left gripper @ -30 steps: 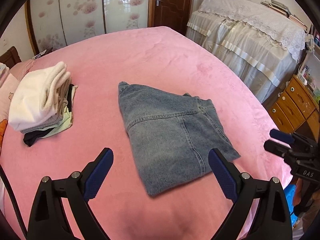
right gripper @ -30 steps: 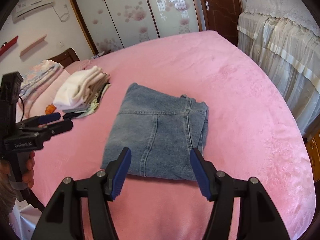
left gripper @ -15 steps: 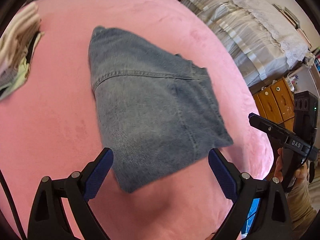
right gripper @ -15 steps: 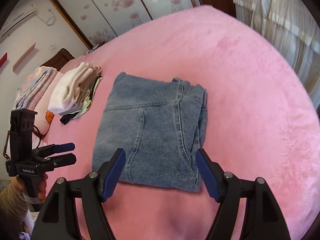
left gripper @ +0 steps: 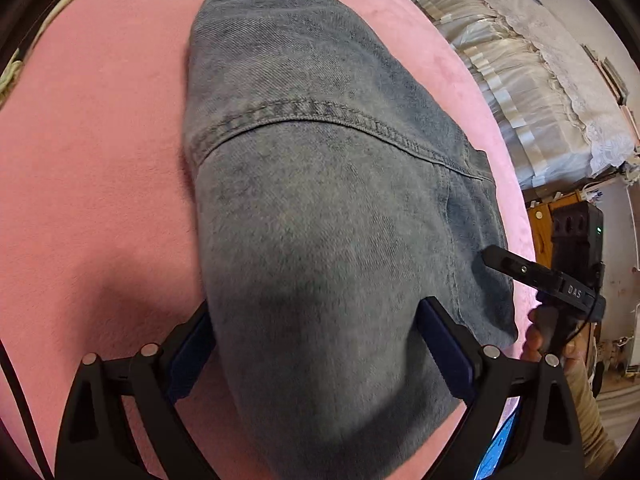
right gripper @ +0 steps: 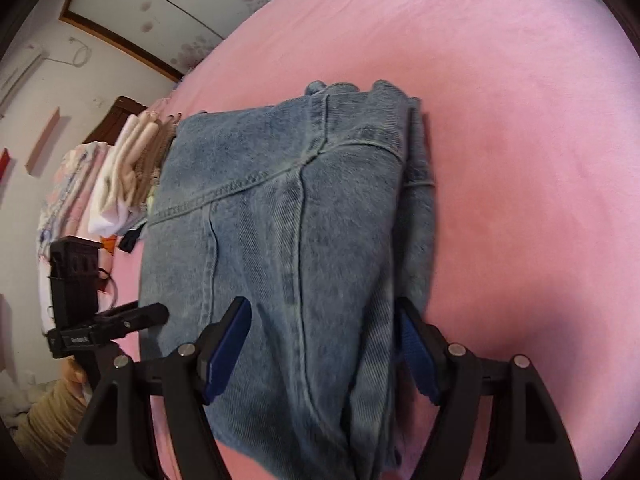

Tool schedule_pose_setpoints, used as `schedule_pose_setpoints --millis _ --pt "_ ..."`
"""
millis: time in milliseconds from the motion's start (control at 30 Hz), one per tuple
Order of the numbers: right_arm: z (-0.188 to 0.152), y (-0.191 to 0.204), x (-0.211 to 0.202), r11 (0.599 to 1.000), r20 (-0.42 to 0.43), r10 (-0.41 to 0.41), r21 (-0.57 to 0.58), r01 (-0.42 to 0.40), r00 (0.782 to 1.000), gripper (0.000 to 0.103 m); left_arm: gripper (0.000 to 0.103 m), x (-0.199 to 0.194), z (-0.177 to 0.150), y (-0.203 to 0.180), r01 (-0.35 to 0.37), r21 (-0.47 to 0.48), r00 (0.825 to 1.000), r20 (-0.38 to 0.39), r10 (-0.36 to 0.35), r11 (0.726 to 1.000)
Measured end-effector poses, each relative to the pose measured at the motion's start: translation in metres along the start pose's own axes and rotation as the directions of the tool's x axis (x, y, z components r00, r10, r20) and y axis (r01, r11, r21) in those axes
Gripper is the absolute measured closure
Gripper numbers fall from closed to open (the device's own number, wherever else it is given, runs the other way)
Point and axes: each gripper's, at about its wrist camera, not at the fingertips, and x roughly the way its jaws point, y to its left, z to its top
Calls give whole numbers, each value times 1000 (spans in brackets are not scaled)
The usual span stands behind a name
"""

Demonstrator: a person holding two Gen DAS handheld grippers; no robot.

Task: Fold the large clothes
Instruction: 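Grasp the folded jacket bundle with both tools and lift it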

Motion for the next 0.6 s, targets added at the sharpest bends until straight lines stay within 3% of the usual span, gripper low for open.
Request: schedule_pose_setpoints --millis 233,333,500,600 --pt "7 -15 9 997 -14 74 11 -74 997 25 1 20 6 5 49 2 999 0 -49 999" --pt "2 -9 -1 998 -35 7 -57 -9 999 26 1 21 5 5 54 16 999 1 -54 998" --pt "-11 0 -25 973 38 -155 -166 159 987 25 1 19 5 9 53 16 999 1 -53 998" --pt "-11 -14 -23 987 6 -112 -118 112 994 25 1 18 4 10 52 14 999 3 -52 999"
